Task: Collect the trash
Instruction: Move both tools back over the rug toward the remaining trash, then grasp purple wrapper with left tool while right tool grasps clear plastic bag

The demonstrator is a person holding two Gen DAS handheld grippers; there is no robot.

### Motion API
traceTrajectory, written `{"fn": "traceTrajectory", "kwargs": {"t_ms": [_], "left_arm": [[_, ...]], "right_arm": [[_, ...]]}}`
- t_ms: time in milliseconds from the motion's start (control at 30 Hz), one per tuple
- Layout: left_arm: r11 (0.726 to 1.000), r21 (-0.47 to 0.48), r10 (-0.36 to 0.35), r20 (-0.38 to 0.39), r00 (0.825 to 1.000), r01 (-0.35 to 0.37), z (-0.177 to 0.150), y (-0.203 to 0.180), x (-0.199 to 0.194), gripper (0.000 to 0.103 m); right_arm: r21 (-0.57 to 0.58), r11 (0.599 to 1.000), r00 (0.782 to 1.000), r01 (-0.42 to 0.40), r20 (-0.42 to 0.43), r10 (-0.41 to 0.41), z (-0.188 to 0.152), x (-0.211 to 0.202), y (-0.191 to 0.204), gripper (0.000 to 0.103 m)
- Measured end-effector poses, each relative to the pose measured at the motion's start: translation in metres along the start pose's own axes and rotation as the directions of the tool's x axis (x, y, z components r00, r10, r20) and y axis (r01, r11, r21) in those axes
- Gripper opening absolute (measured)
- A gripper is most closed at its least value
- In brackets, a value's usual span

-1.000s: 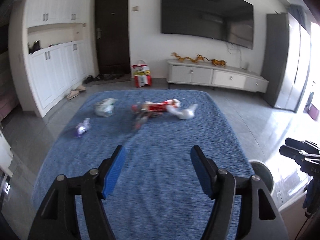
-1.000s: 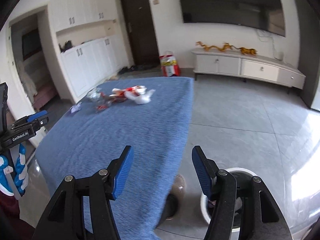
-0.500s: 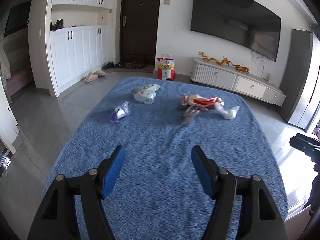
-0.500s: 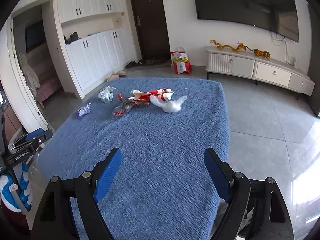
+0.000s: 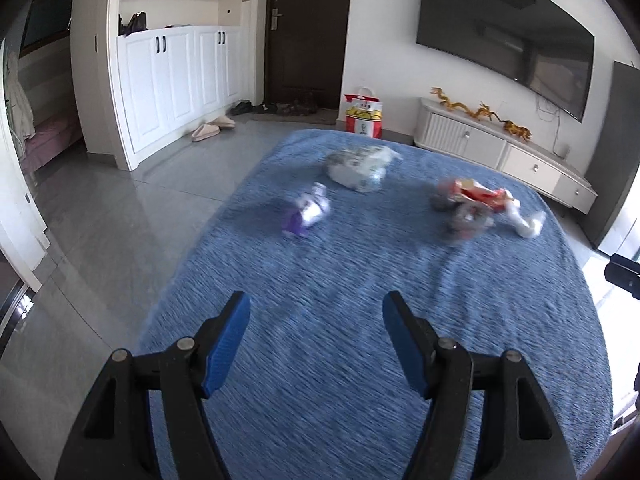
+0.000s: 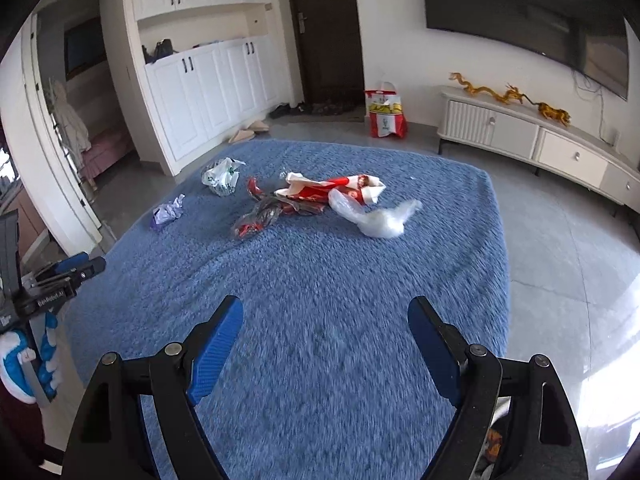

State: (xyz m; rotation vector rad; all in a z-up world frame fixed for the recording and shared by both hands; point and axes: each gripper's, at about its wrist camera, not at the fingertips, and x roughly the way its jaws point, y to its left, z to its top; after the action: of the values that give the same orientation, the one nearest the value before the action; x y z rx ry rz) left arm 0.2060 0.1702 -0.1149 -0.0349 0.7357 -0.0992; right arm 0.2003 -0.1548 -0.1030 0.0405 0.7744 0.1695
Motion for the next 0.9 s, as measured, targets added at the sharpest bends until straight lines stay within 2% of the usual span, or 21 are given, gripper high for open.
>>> {"fn": "traceTrajectory", "kwargs": {"t_ms": [200, 400, 700, 733, 800, 867, 900], "left_arm": [[1.000, 0.005, -0.016, -0.001, 1.000, 0.016, 0.029, 0.019, 0.037, 0.067], [0.999, 0.021, -0.042, -0.060, 0.997, 0.043, 0.056, 0.014, 0.095, 0.067], [0.999, 0.015, -0.028, -0.114, 0.993, 0.030, 0.070, 0.008, 0.151, 0.066], [1.000, 0.005, -0.026, -0.122, 0.992, 0.027, 0.070, 0.009, 0.156, 0.065], [1.000, -0.005, -0.031, -0.140, 0.990, 0.030, 0.069, 0.010, 0.160, 0.045], [1.000, -0.011, -0.026, -0.141, 0.990, 0.025, 0.068, 0.011, 0.160, 0.041], [1.000, -0.009, -0.025, -0.137, 0.990, 0.024, 0.068, 0.011, 0.159, 0.032]], "right_arm": [[-0.042, 0.999, 1.000, -0.017, -0.002, 0.017, 0.031, 0.044, -0.004, 0.084], [-0.150, 0.989, 1.000, 0.009, -0.003, -0.009, 0.063, 0.090, -0.004, 0.083], [-0.204, 0.978, 0.994, 0.046, -0.091, -0.066, 0.064, 0.148, -0.030, 0.076], [-0.204, 0.978, 0.993, 0.050, -0.099, -0.071, 0.064, 0.151, -0.033, 0.073], [-0.214, 0.974, 0.989, 0.068, -0.113, -0.094, 0.062, 0.157, -0.038, 0.058], [-0.218, 0.972, 0.988, 0.085, -0.110, -0.111, 0.060, 0.155, -0.044, 0.042], [-0.205, 0.976, 0.989, 0.076, -0.108, -0.100, 0.060, 0.152, -0.047, 0.041]]}}
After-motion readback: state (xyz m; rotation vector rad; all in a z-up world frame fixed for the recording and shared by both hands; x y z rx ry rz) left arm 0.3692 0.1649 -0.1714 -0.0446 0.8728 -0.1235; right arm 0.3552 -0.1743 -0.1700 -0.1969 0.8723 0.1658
